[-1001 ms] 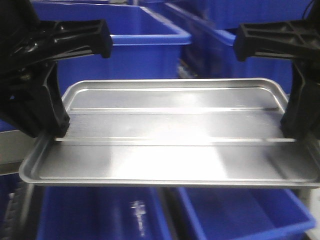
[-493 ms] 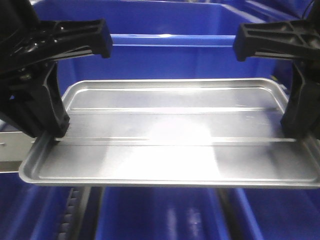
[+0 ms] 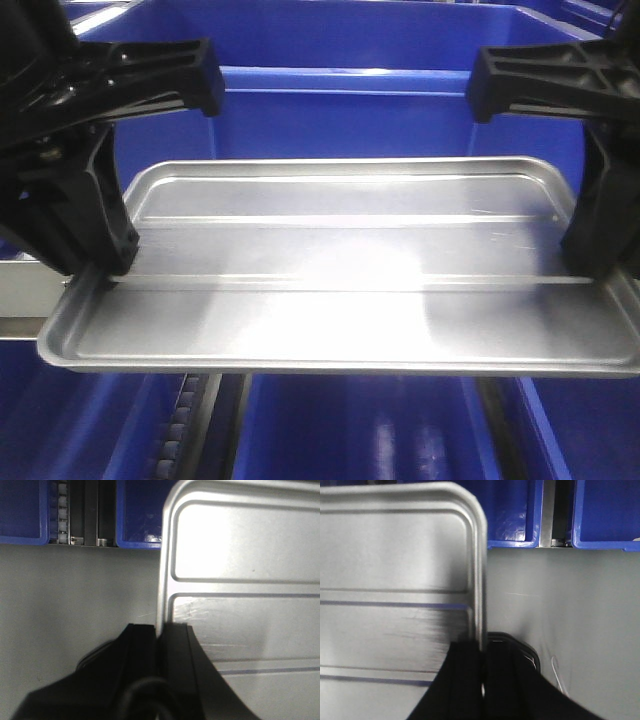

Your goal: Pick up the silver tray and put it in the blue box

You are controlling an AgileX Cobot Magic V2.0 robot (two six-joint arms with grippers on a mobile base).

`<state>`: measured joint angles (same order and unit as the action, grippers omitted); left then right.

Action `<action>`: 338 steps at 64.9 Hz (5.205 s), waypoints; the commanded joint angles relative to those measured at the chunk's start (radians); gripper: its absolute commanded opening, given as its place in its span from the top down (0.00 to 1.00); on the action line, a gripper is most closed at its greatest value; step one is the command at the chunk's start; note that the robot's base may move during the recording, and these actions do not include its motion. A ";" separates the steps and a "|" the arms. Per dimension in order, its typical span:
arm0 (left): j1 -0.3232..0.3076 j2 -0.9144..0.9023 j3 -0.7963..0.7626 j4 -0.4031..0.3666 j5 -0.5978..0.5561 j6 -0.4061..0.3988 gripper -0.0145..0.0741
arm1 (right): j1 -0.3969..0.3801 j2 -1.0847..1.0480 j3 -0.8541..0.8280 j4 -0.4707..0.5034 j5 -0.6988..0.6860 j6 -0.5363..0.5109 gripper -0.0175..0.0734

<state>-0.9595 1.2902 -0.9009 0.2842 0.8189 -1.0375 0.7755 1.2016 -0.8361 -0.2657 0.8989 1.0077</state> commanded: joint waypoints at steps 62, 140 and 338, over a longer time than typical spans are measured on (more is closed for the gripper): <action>-0.001 -0.030 -0.020 0.050 0.034 -0.006 0.95 | -0.004 -0.026 -0.021 -0.064 0.035 -0.003 0.74; 0.137 0.040 -0.420 0.327 -0.135 0.145 0.95 | -0.051 0.035 -0.419 -0.434 -0.133 -0.027 0.74; 0.538 -0.439 0.321 0.338 -1.075 0.246 0.95 | -0.426 -0.337 0.164 -0.744 -1.042 -0.059 0.75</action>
<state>-0.4244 0.9441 -0.6040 0.6248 -0.1714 -0.7899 0.3530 0.9546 -0.6913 -0.9981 -0.0915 0.9562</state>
